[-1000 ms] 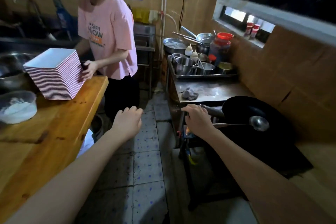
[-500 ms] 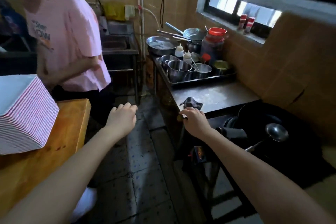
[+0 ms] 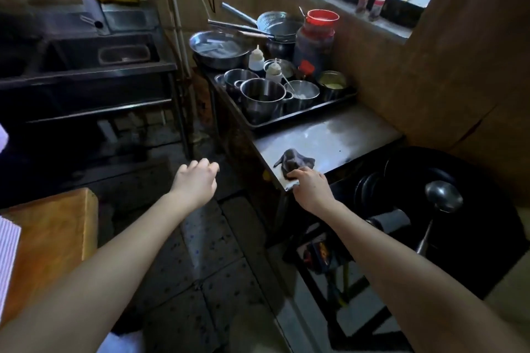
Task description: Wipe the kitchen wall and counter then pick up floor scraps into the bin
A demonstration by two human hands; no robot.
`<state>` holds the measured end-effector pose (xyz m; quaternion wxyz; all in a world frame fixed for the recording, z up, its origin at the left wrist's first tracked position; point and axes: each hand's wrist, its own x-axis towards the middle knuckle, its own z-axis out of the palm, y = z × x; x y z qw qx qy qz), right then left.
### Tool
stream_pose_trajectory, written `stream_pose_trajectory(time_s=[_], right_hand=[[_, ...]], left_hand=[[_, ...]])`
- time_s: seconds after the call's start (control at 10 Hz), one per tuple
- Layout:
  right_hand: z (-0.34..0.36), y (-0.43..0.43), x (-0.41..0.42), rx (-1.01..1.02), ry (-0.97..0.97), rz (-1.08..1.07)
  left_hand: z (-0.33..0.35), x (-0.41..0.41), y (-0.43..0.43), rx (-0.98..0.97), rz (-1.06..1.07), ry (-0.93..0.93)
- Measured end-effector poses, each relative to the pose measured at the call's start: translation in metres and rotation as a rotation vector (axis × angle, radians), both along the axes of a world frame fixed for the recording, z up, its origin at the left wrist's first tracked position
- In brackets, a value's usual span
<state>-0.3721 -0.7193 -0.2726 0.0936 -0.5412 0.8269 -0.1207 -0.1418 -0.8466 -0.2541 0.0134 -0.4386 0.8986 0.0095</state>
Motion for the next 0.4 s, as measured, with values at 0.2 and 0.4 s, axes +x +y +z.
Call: stream_pose_trajectory(time_s=[0.2, 0.4], right_hand=[[-0.034, -0.053, -0.027, 0.159, 0.004, -0.077], [-0.057, -0.100, -0.066, 0.194, -0.117, -0.216]], left_hand=[[-0.024, -0.045, -0.050, 0.046, -0.049, -0.039], [-0.047, -0.077, -0.101, 0.079, -0.095, -0.094]])
